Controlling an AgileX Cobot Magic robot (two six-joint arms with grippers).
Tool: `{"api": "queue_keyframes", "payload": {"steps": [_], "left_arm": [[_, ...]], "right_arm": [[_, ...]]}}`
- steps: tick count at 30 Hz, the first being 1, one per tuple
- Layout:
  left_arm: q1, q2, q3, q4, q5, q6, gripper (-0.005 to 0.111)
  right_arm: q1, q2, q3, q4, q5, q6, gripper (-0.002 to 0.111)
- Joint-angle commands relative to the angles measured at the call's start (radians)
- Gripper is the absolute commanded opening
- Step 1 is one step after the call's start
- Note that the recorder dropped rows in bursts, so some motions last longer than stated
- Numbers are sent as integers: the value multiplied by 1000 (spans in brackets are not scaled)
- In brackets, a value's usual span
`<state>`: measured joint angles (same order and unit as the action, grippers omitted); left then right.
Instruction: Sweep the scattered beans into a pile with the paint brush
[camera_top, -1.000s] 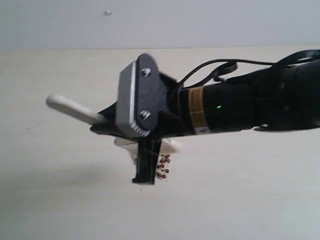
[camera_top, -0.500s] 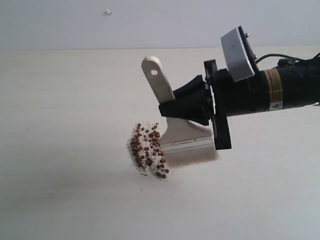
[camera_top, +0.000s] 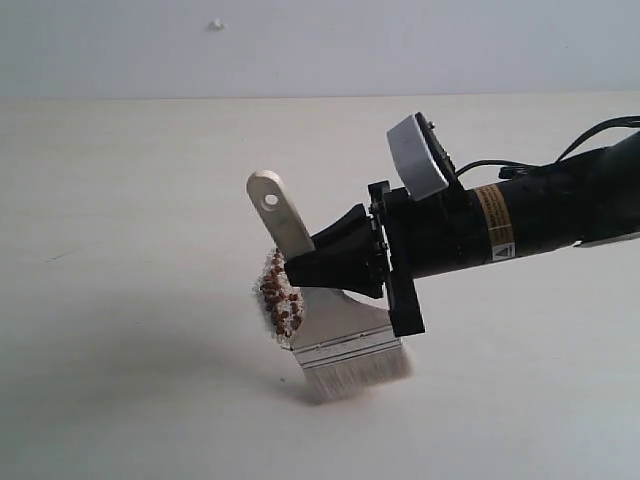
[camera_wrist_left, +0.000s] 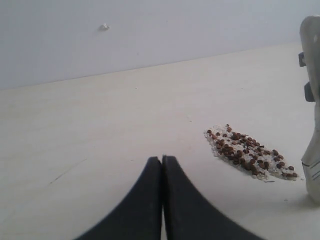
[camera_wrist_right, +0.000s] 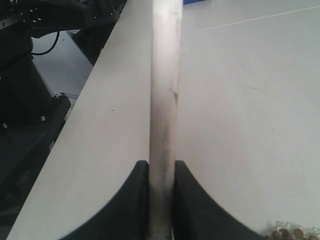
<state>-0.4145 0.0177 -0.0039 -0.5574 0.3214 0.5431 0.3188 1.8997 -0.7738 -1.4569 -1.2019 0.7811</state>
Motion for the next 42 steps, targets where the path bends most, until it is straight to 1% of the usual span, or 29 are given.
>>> {"api": "queue_keyframes", "payload": {"steps": [1, 4, 8, 10, 14, 19, 25, 29, 33, 37, 42], "left_arm": [[-4, -3, 4, 3, 0, 3, 0], [-4, -3, 4, 3, 0, 3, 0], [-4, -3, 4, 3, 0, 3, 0], [-4, -3, 4, 3, 0, 3, 0], [-4, -3, 4, 3, 0, 3, 0], [-4, -3, 4, 3, 0, 3, 0], [-4, -3, 4, 3, 0, 3, 0], [-4, -3, 4, 3, 0, 3, 0], [-4, -3, 4, 3, 0, 3, 0], [-4, -3, 4, 3, 0, 3, 0], [-4, -3, 4, 3, 0, 3, 0]], "right_arm": [[-14, -23, -2, 11, -19, -51, 0], [-24, -38, -2, 26, -19, -77, 0], [-34, -75, -2, 33, -19, -59, 0], [-34, -98, -2, 9, -19, -24, 0], [-34, -120, -2, -106, -19, -13, 0], [-32, -77, -2, -93, -19, -20, 0], [-13, -6, -2, -63, -19, -113, 0], [-6, 54, -4, -22, -19, -216, 0], [-6, 97, -55, -18, -19, -239, 0], [-6, 161, -148, -40, -19, -232, 0], [-6, 217, -251, -93, -19, -147, 0]]}}
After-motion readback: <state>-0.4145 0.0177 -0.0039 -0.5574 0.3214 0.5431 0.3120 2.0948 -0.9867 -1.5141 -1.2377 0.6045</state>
